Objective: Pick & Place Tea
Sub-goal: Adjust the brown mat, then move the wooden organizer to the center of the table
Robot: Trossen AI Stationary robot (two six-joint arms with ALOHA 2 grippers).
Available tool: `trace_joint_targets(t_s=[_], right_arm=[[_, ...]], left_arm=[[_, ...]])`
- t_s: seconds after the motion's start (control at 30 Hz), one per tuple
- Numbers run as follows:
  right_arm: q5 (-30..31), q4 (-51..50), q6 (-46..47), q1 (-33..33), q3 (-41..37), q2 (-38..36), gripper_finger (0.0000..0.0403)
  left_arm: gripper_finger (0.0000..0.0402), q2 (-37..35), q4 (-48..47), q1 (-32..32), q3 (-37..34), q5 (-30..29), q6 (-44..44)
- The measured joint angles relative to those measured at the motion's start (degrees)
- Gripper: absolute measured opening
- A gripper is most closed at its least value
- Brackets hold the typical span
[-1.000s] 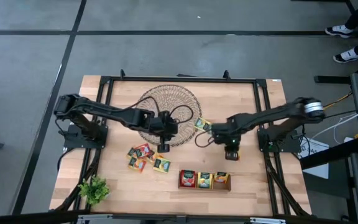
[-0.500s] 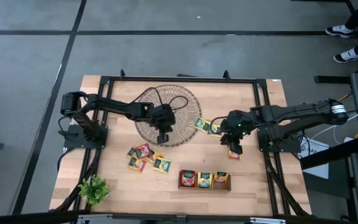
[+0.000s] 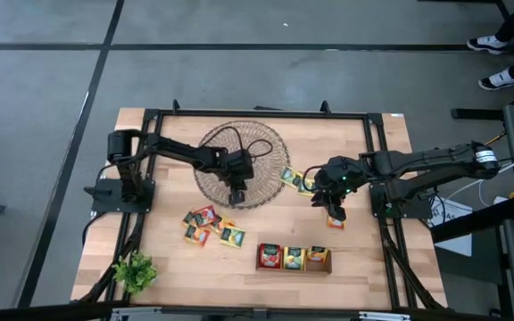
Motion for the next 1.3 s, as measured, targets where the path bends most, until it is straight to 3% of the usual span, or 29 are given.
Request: trace_joint_targets(t_s=[0.2,0.4,0.53,0.67,0.73,0.8,0.93,1.03,1.3], right_arm=[[0.43,0.09,-0.06,0.0,0.0,0.0,0.0084],[0.47,0.09,-0.11,0.0,0.0,0.0,0.0084],[0.47,-0.08,-0.07,0.0,0.02,0.0,0.0084],[0.47,-0.17,-0.14,0.0,0.02,0.0,0.0084],[0.49,-0.17,-0.29,0.0,0.02,-0.02,0.0084],[0.5,-0.12,-0.39,0.02,0.04,-0.02,0.0084],[0.24,0.61,0.17,0.02,0.04,-0.02,0.0084],[-4.37,2.41,3.4,0.05,0.04,0.42,0.0084],[-15.58,12.36,12.37,9.86,0.04,6.87,0.0084]], left_arm=[[0.0002,-0.55,-8.72,2.48,0.05,-4.06,-7.23],[0.0004,-0.86,-16.9,3.95,0.4,-3.23,-14.35],[0.0002,-2.64,-25.65,3.88,0.24,-5.94,-17.75],[0.0004,-7.45,-38.49,2.77,-1.13,-17.77,-20.67],[0.0003,-12.27,-41.22,1.85,-0.69,-25.62,-23.07],[0.0002,-17.52,-42.14,0.72,-0.48,-28.6,-24.7],[0.0005,-26.33,-35.5,-2.29,-0.54,-24.67,-24.97],[0.0006,-30.93,-27.67,-4.9,-0.5,-21.85,-22.96],[0.0005,-33.14,-8.42,-13.9,-0.43,-12.89,-17.12]])
